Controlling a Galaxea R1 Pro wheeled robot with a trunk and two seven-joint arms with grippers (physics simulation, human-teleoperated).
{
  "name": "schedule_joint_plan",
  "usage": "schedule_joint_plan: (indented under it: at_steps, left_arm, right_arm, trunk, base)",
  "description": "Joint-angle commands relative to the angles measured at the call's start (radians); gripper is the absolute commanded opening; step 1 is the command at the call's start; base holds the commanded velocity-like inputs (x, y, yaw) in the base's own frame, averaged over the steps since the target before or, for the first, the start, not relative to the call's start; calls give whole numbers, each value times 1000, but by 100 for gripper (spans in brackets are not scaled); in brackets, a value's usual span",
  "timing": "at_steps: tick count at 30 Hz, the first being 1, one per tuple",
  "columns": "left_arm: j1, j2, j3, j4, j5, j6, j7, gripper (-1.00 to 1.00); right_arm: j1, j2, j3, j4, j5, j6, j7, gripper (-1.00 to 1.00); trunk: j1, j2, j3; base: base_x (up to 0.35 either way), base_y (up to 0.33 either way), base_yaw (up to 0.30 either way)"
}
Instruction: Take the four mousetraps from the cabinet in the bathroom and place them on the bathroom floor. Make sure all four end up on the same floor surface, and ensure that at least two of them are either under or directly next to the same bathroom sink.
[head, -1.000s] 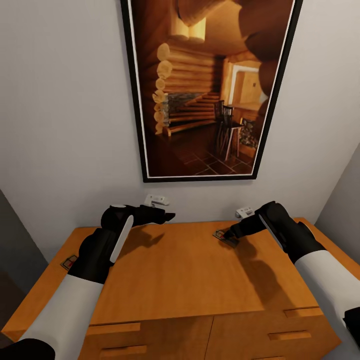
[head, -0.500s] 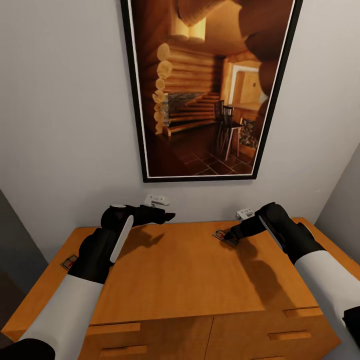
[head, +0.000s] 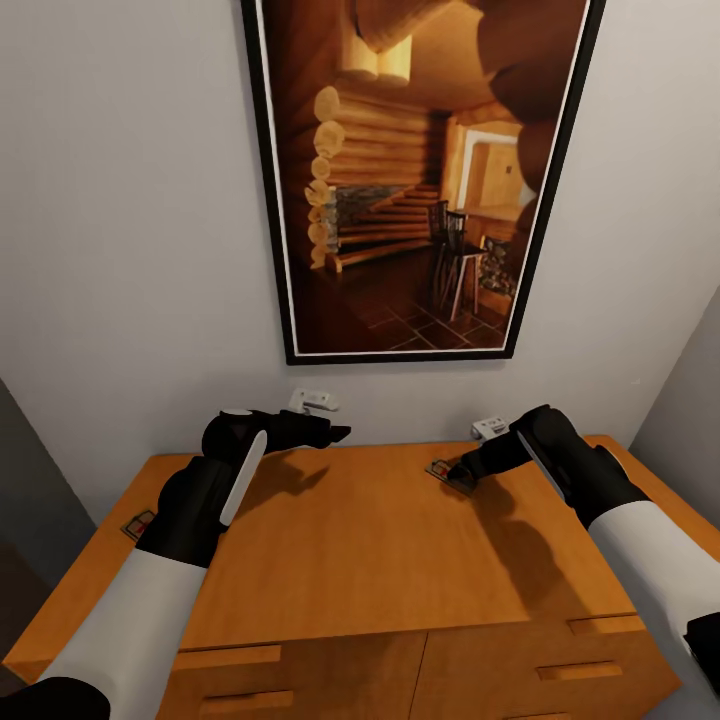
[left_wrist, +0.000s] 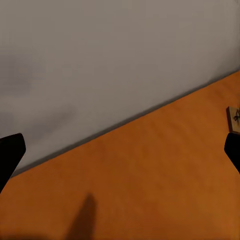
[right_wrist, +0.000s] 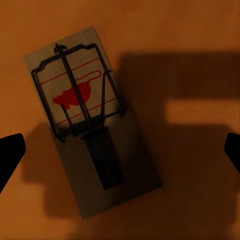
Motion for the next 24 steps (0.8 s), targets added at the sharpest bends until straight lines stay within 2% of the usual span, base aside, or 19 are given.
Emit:
schedule_joint_plan:
  at_steps: [1,13,24]
  left_arm:
    - [-1,0,0,-1,7,6,2,100]
    - [-1,0,0,1,7,6,2,100]
    - [-1,0,0,1,6,6,3,100]
  right_arm:
    - [-1,-1,2,-1,7,2,7,100]
    - [-1,1,3,3,8,2,6,100]
    - [-1,1,5,57,9,2,5,100]
  trunk:
    - [0,-1,-1]
    - [0,-1,-1]
    - [0,-1,-1]
  base:
    - [0,0,0]
    - [0,0,0]
    - [0,0,0]
